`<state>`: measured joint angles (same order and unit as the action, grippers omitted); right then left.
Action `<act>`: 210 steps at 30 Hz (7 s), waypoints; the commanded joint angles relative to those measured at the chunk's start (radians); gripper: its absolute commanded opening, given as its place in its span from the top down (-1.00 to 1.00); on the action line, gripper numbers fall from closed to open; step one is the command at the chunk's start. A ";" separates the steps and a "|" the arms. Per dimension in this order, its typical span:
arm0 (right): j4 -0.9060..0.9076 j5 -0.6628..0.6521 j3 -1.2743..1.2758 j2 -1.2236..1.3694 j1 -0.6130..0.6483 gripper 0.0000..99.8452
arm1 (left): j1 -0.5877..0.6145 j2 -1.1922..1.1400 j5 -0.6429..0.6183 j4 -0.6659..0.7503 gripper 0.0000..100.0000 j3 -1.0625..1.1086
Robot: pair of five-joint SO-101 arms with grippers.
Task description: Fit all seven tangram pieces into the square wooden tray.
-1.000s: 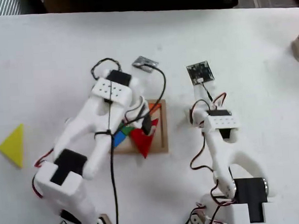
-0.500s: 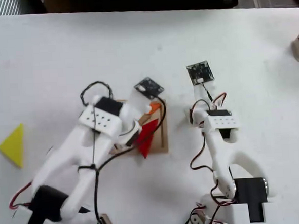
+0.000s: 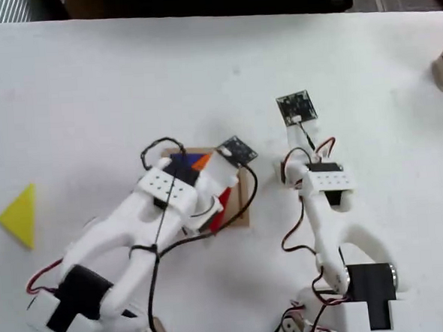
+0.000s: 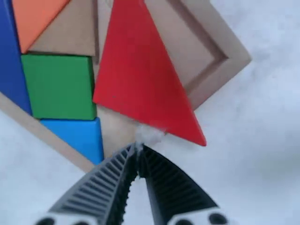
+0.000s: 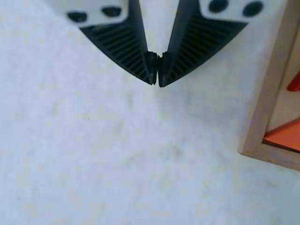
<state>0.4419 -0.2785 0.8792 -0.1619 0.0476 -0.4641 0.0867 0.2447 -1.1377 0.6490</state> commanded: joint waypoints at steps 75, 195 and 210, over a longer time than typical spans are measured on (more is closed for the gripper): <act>-0.074 -0.017 0.144 -0.054 -0.430 0.96 | -0.124 -0.306 -0.058 0.133 0.95 -0.262; -0.137 -0.089 0.169 -0.058 -0.394 0.96 | 1.366 -0.476 0.408 0.069 0.17 -0.589; -0.137 -0.089 0.169 -0.058 -0.397 0.96 | 1.366 -0.521 0.410 0.103 0.17 -0.582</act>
<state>0.3161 -0.3613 1.0510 -0.2110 -0.3422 0.8953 -0.4503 0.6452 -1.0487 0.1028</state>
